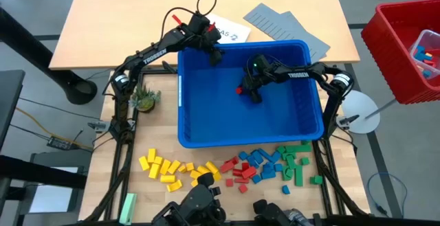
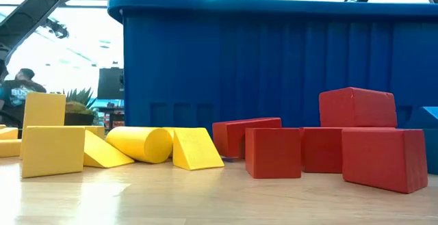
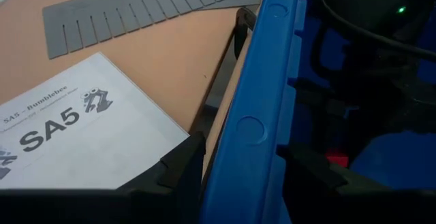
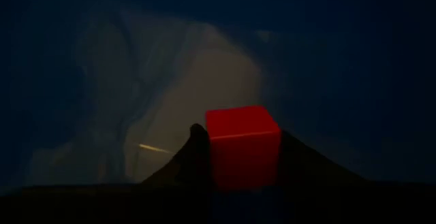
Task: Sort blocks
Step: Remove the red block from the blue bin
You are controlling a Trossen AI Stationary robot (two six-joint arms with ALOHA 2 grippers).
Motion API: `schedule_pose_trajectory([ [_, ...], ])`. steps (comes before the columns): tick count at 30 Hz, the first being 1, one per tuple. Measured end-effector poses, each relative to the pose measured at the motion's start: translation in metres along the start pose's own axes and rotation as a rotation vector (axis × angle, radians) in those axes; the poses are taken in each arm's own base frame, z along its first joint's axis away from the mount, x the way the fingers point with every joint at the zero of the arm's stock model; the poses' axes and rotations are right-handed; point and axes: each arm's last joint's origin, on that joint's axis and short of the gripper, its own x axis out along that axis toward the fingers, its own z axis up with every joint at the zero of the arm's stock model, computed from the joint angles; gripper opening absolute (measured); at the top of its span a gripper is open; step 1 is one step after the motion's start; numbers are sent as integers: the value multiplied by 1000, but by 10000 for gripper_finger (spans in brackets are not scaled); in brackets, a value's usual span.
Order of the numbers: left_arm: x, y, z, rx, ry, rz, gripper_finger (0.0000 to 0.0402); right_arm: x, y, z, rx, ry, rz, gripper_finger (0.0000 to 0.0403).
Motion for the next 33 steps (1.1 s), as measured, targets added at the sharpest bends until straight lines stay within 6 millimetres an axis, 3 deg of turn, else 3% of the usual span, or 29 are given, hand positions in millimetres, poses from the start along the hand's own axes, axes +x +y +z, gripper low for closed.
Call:
schedule_pose_trajectory([
  [7,0,0,0,1,2,2,175,0,-1,1,47,-5,-19,117],
  [12,-1,0,1,10,-8,5,175,-16,1,13,95,7,-72,117],
  [22,-11,1,13,-5,-64,25,277,-86,11,67,126,-169,-204,117],
  [28,-30,-2,40,-7,-128,81,289,-134,32,95,125,-262,-286,117],
  [33,-62,-23,69,15,-160,64,284,-172,57,114,154,-371,-296,117],
])
